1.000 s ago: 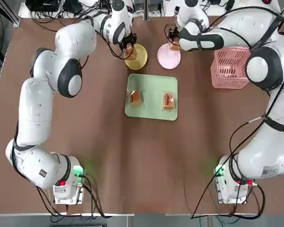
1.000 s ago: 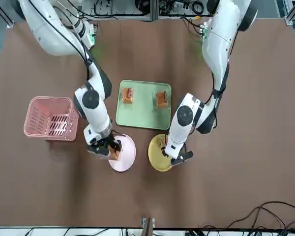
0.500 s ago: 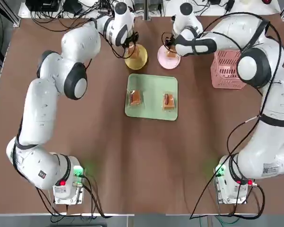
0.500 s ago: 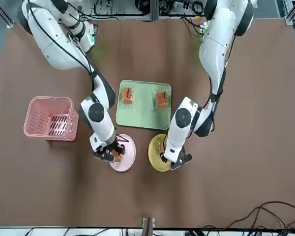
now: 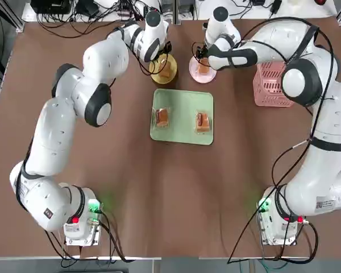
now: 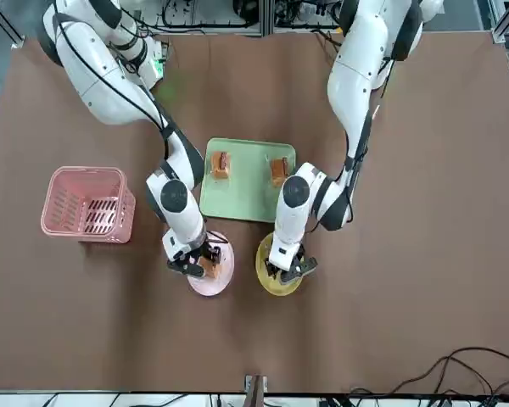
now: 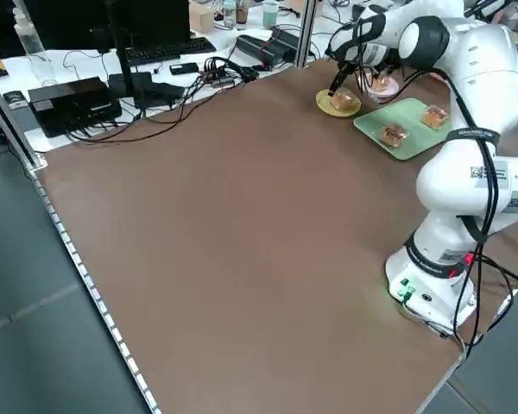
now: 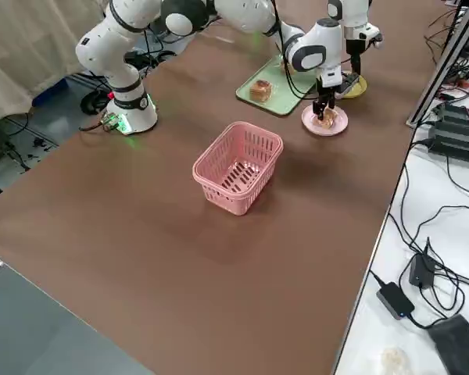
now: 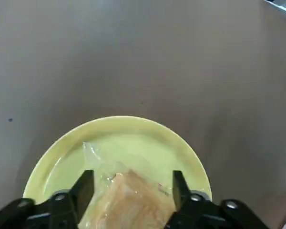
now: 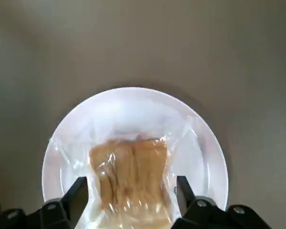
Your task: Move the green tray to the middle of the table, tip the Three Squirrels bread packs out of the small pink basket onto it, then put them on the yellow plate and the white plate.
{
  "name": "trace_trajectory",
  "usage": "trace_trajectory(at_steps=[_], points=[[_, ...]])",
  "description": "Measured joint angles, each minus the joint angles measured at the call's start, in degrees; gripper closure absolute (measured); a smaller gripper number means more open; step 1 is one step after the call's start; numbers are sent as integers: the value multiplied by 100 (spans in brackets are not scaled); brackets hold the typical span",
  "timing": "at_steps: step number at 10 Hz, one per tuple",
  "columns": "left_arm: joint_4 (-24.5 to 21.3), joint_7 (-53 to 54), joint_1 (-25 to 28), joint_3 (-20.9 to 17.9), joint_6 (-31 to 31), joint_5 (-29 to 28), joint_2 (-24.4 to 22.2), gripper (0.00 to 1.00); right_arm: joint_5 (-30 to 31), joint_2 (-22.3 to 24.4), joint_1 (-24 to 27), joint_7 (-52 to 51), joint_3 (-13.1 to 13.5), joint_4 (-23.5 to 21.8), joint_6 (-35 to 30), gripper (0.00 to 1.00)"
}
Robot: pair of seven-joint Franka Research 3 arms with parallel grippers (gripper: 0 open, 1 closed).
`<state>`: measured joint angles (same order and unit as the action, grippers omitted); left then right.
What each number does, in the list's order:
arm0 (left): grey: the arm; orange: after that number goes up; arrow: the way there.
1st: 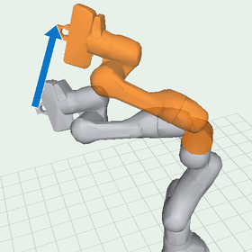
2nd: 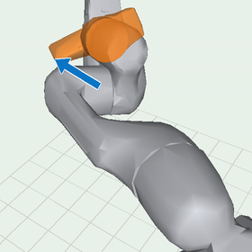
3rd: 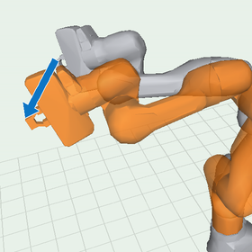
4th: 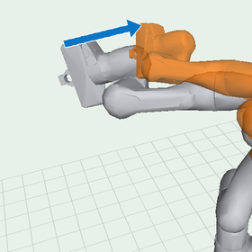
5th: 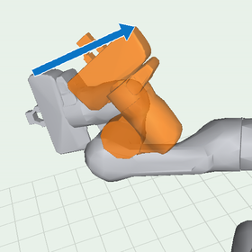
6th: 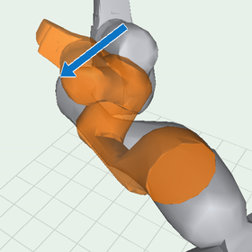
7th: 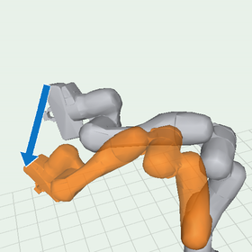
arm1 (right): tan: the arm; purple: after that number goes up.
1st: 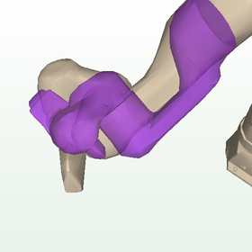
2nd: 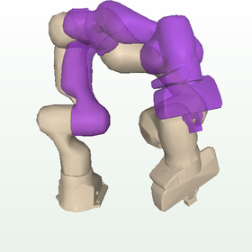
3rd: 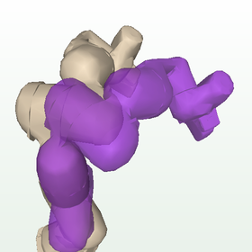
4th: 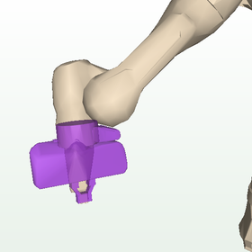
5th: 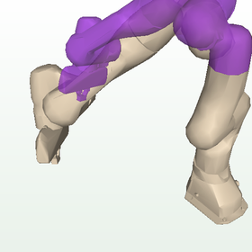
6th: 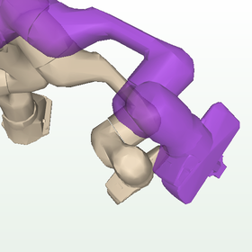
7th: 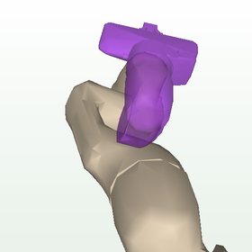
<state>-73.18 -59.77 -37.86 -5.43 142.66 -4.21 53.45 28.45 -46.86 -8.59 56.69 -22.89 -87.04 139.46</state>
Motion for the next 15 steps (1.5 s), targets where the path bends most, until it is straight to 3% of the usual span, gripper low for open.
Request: trace_trajectory(at_steps=[1, 4, 6, 7, 9, 11, 12, 13, 15], points=[[9, 6, 22, -4, 3, 0, 0, 4, -1, 0, 15, 1, -28, 23, -12, 11], [77, 214, 68, -28, -293, -4, -123, 0, -1, 328, 143, 0, -266, -95, -409, 3], [-10, 646, 62, 17, -1430, -4, -564, 0, -1, 1133, 325, 1, -475, -919, -544, 1], [-342, 736, 53, 143, -1734, -4, -911, 0, -1, 1568, 456, 15, -666, -1475, -562, 1], [-1693, 762, 43, 610, -1840, -4, -1825, 0, -7, 2131, 510, 490, -1085, -2434, -571, 1], [-3129, 640, 38, 1075, -1831, 68, -2734, 0, -5, 2263, 353, 1011, -1431, -3079, -537, 1], [-3578, 440, 37, 1287, -1792, 193, -3043, 0, -5, 2274, 296, 1137, -1502, -3302, -460, 1], [-3882, 149, 27, 1500, -1621, 260, -3242, 0, -5, 2300, 288, 1224, -1547, -3516, -250, 1], [-4410, -700, -33, 1748, -539, 274, -3319, 0, -5, 2359, 283, 1402, -1628, -3873, 172, 1]])
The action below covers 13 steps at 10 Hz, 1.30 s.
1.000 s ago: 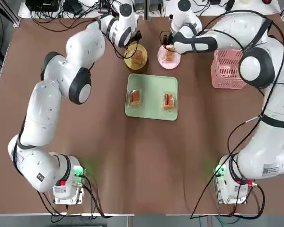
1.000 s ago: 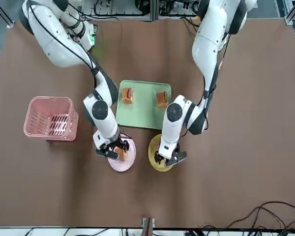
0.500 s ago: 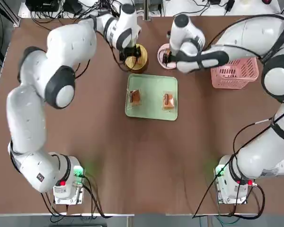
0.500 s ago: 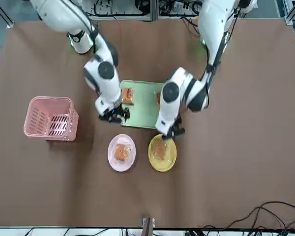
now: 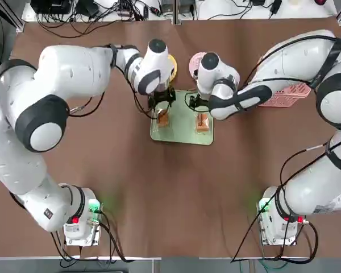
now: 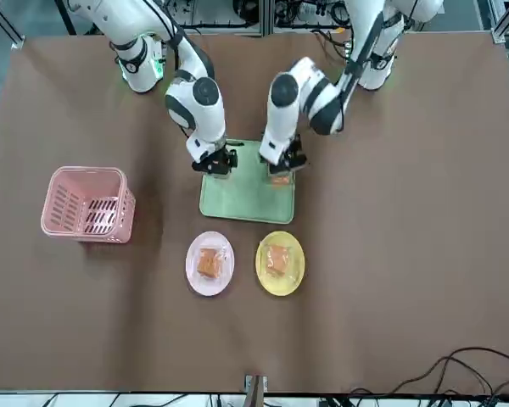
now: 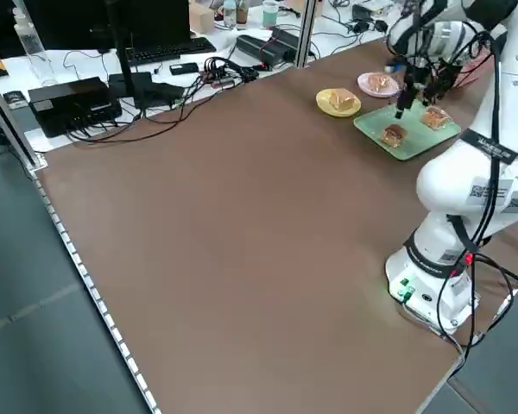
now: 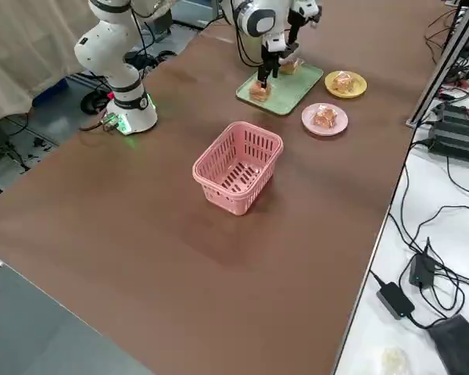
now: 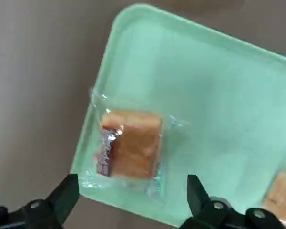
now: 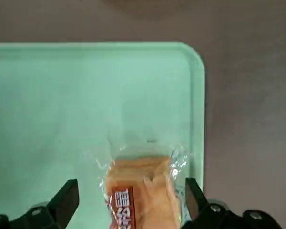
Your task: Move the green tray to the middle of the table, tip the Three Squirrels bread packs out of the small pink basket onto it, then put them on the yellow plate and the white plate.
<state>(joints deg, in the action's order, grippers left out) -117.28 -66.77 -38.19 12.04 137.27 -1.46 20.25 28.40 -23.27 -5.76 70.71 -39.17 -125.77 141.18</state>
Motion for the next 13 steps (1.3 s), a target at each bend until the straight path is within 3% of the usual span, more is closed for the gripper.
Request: trace_trajectory(at_steps=[2, 6, 8, 13], points=[[-303, -209, 3, -4, 452, -88, 85, 0, 0, 47, -11, 87, -88, -173, 33, 1], [-318, -212, 85, -25, 543, -409, 343, 0, 2, 35, -12, 90, -89, -408, 321, 2], [-307, -212, 89, -46, 893, -597, 559, 0, 98, -11, -13, 91, -82, -438, 420, 2], [202, -212, 99, -195, 1028, -692, 1259, 3, 684, -199, -14, 106, 208, -442, 484, 2]])
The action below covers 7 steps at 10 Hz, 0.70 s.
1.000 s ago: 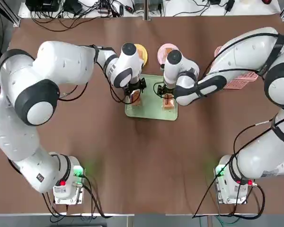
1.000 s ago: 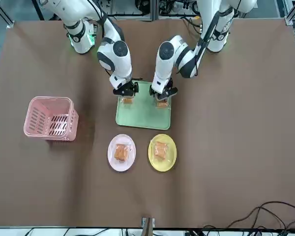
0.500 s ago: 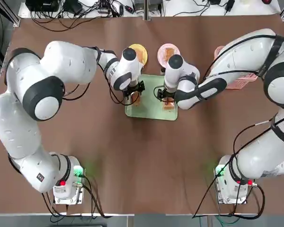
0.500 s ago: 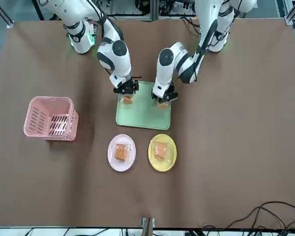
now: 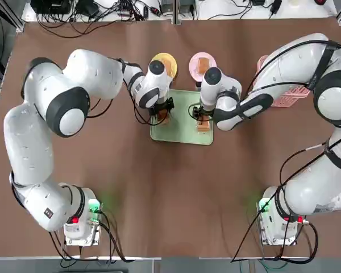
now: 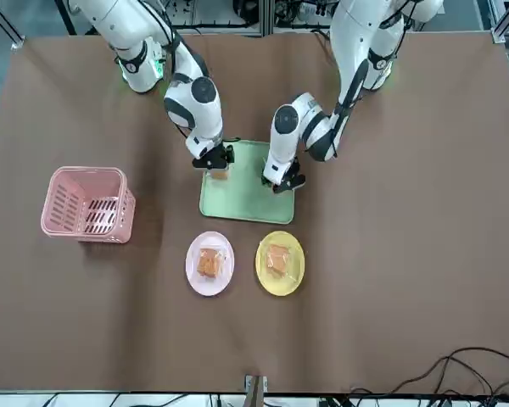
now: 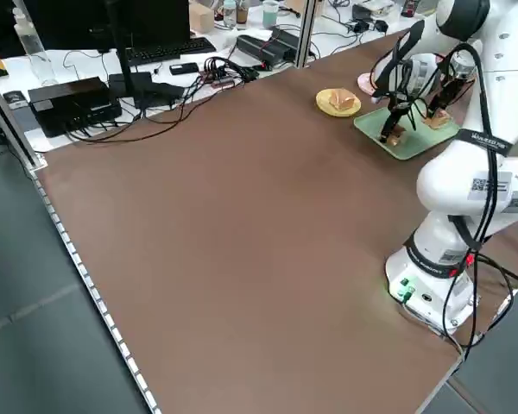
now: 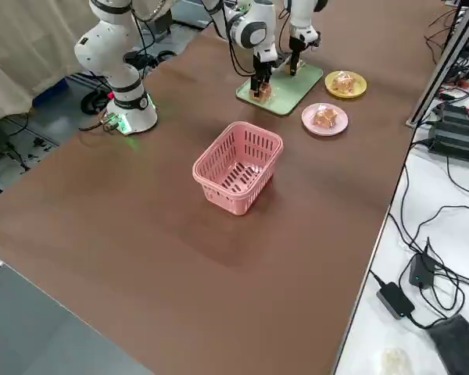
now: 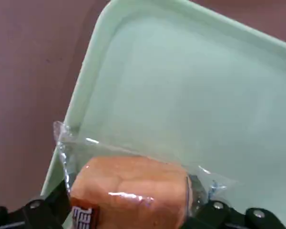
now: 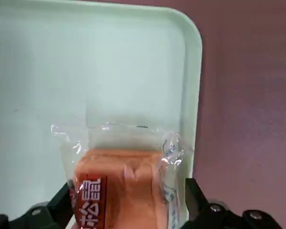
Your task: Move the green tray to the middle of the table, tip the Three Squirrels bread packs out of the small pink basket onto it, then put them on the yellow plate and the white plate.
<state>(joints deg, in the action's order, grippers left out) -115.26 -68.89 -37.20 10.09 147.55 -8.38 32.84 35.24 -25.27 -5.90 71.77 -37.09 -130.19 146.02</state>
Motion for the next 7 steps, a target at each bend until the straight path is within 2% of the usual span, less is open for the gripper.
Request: trace_trajectory(at_steps=[2, 3, 4, 5, 6, 7], points=[[88, 0, 37, -10, 0, -1, 1, 16, 5, -114, -18, 0, 4, 0, 131, 5], [137, 0, 109, -9, -2, -1, -32, 29, 6, -134, -19, 0, 10, 6, 168, 7], [180, 44, 226, -19, -8, -8, -113, 33, 7, -140, -20, 0, 12, 20, 173, 15], [272, 226, 435, -27, -128, -17, -250, 33, 7, -139, -21, 0, 11, 45, 173, 31], [449, 585, 727, -29, -500, -23, -457, 33, 7, -137, -21, 0, 12, 78, 169, 38], [754, 1011, 1040, -29, -988, -24, -674, 34, 7, -134, -20, 0, 20, 110, 165, 39]])
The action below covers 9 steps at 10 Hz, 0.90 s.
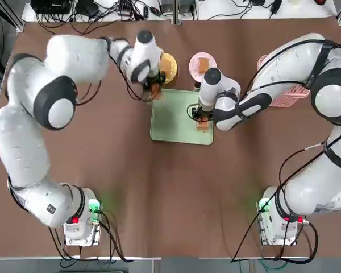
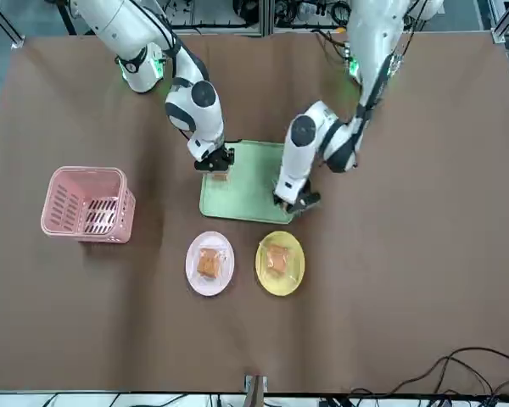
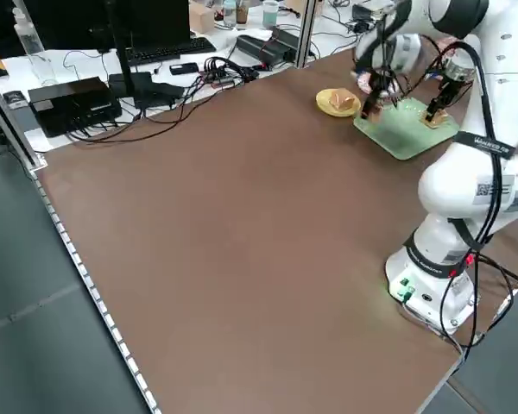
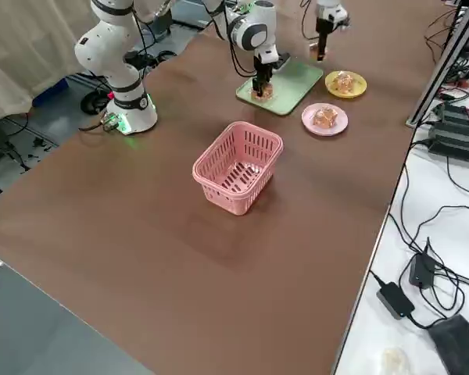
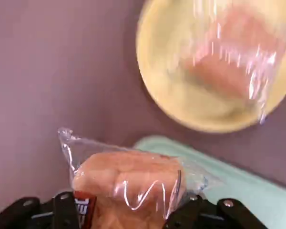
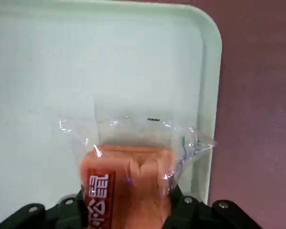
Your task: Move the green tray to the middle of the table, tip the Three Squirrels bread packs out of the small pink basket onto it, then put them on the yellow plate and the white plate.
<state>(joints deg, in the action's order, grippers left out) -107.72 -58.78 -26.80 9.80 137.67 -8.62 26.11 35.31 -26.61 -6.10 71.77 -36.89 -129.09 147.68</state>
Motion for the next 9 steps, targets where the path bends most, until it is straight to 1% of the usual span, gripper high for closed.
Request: trace_trajectory(at_steps=[1, 2, 3, 4, 6, 7, 9], points=[[376, 294, 239, -4, -330, 0, -117, 40, 0, 6, 4, 1, 8, 51, -9, 45], [745, 383, 346, -6, -442, 0, -67, 43, 1, 29, 12, 1, 23, 122, -15, 45], [1112, 382, 327, -3, -462, 0, 156, 43, 5, 93, 18, -1, 71, 239, -45, 45], [1489, 299, 243, 1, -461, 0, 520, 40, 11, 182, 28, -7, 150, 428, -195, 45], [2200, 130, 113, -19, -445, 0, 1262, 40, 13, 297, 51, -22, 373, 961, -507, 45], [2449, 129, 50, -131, -444, -1, 1512, 40, 13, 305, 61, -53, 528, 1237, -535, 45], [2932, -1, -323, -725, -437, -1, 1899, 40, 13, 221, 77, -280, 791, 1727, -651, 45]])
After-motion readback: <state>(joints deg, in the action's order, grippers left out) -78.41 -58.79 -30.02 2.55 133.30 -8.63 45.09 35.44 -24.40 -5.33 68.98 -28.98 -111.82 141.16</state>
